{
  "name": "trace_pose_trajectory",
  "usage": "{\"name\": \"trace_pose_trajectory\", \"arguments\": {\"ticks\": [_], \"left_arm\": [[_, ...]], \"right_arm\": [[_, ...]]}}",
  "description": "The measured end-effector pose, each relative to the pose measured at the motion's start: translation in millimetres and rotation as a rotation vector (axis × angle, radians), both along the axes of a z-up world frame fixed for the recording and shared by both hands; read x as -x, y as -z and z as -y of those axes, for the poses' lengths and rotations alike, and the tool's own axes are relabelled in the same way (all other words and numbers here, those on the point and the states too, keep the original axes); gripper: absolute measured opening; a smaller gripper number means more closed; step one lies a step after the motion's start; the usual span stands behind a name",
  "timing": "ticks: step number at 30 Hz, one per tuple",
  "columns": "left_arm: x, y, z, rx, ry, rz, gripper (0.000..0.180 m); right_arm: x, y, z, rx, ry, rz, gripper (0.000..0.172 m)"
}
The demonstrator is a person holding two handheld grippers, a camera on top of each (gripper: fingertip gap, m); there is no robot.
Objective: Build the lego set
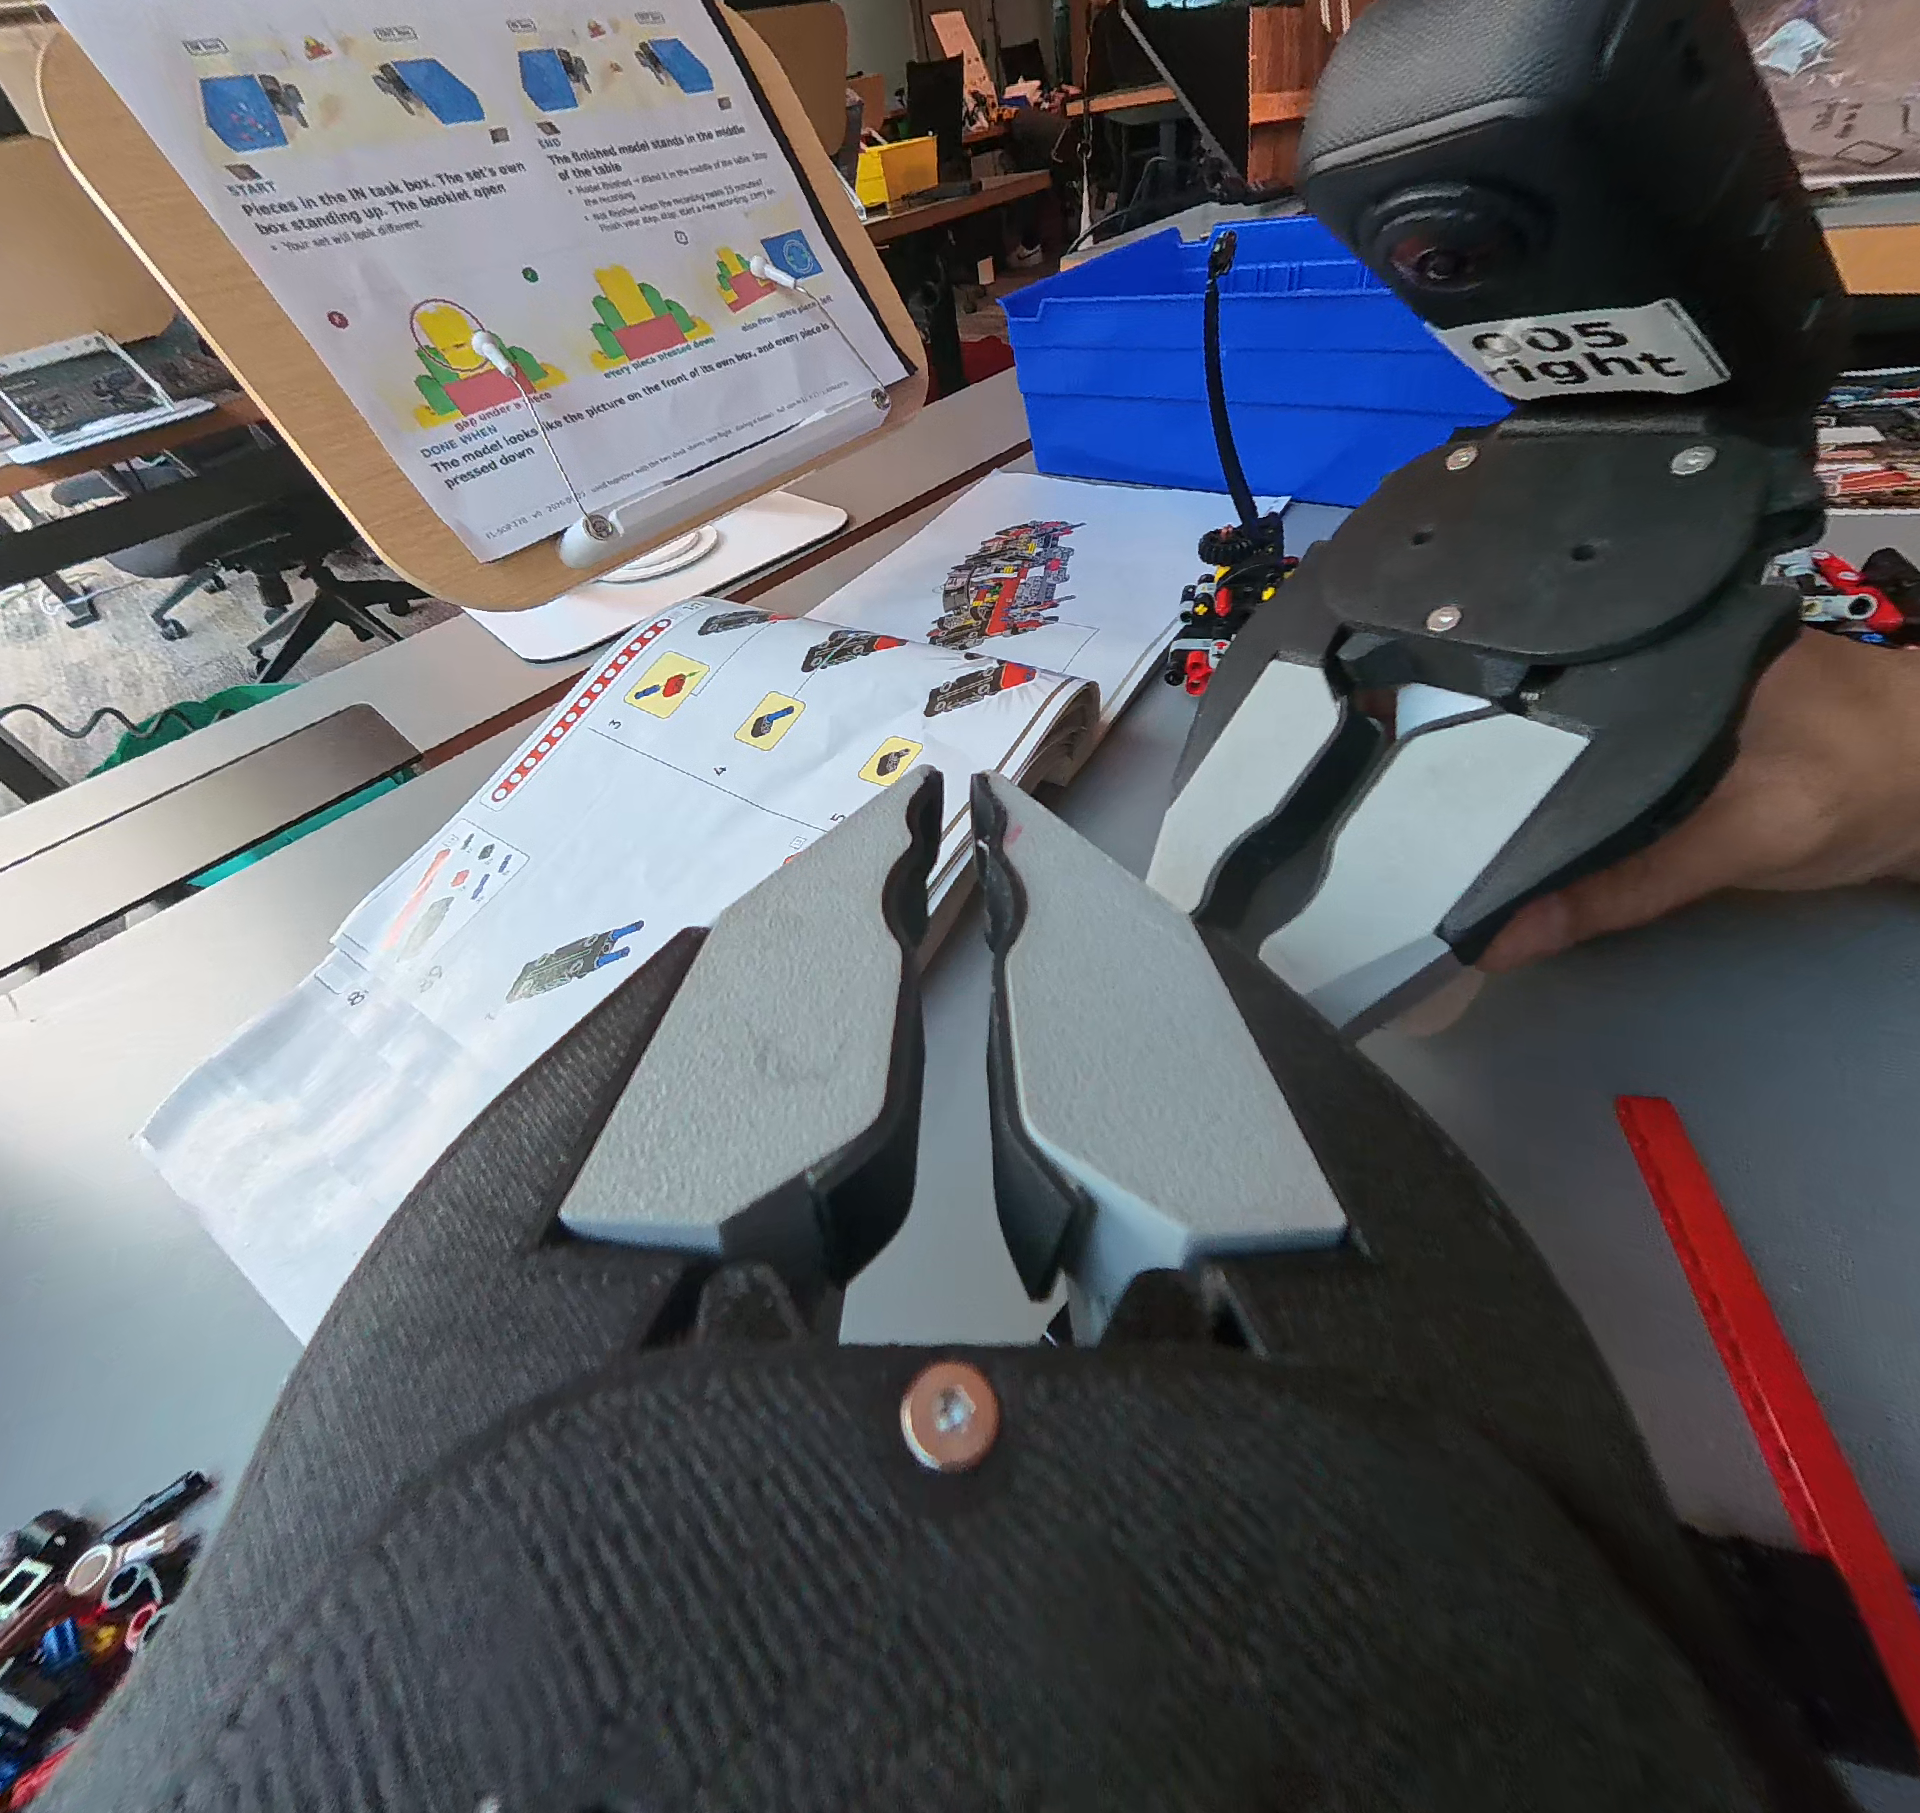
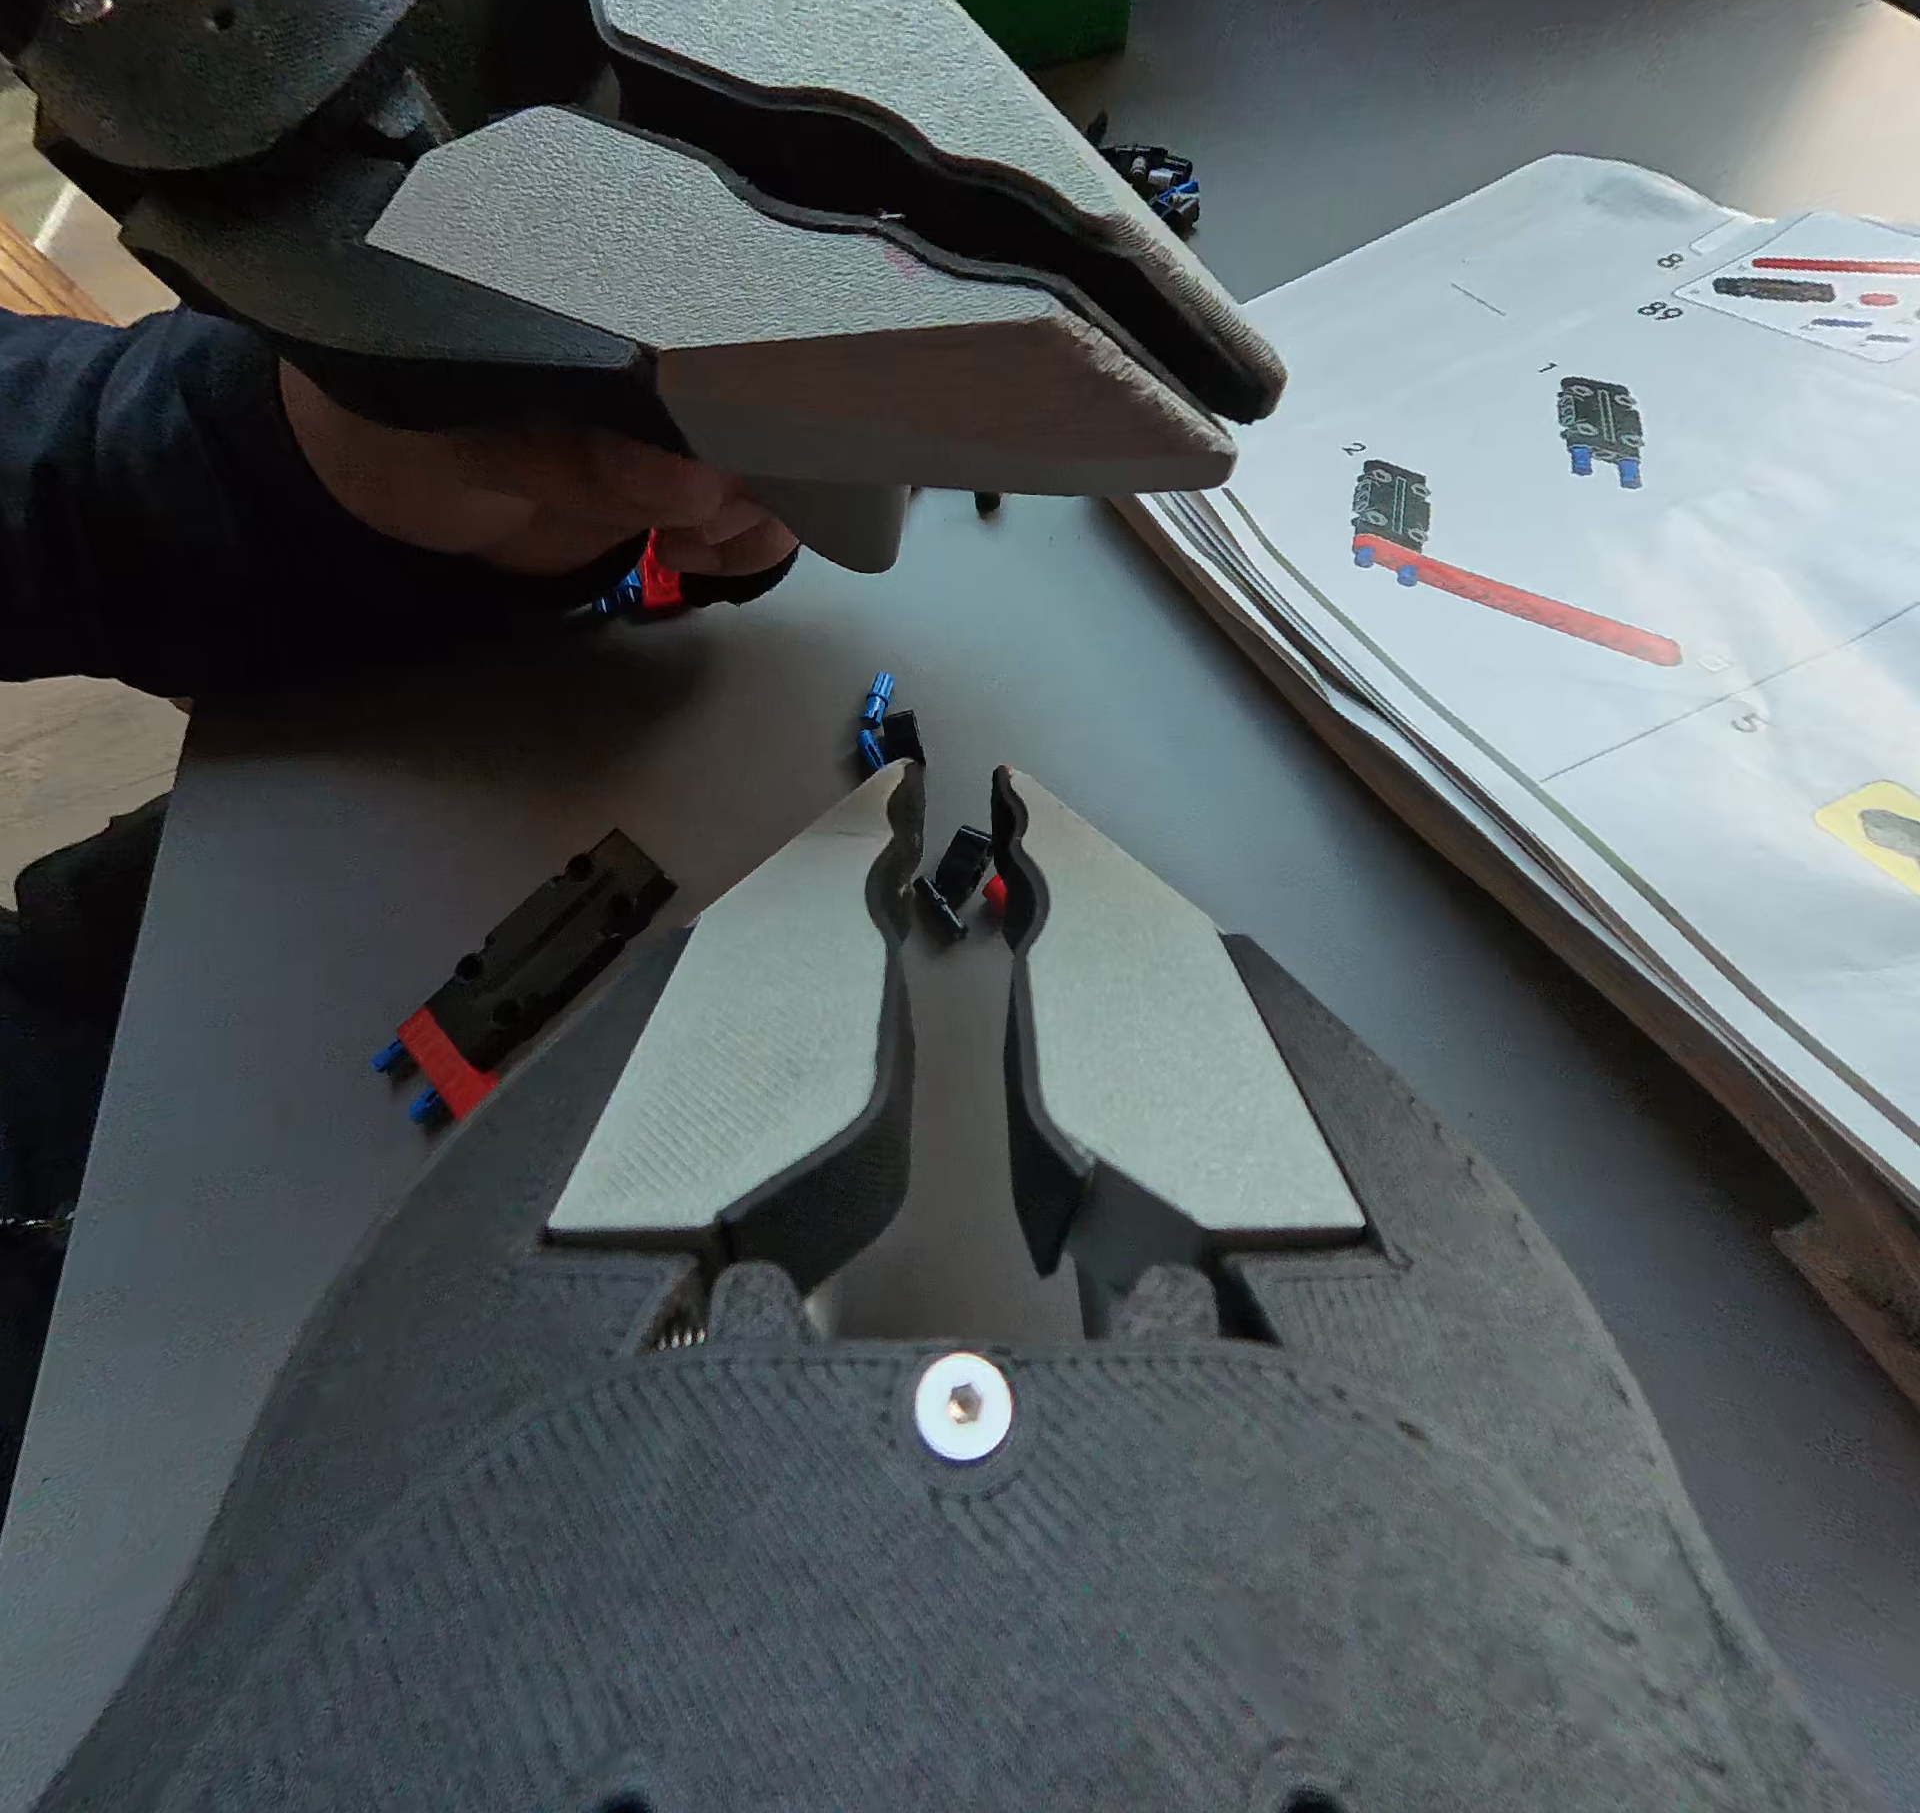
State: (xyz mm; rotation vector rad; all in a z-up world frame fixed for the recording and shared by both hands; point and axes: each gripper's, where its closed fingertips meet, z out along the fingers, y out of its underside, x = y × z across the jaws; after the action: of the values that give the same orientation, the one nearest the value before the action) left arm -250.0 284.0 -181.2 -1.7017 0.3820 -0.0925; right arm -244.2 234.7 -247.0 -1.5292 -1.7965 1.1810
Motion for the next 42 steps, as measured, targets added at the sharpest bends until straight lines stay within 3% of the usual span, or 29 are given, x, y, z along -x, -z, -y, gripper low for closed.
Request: {"name": "trace_pose_trajectory", "arguments": {"ticks": [42], "left_arm": [[-1, 2, 0, 0.006, 0.001, -0.004, 0.003]], "right_arm": [[1, -12, -9, -0.057, 0.040, -0.077, 0.000]]}}
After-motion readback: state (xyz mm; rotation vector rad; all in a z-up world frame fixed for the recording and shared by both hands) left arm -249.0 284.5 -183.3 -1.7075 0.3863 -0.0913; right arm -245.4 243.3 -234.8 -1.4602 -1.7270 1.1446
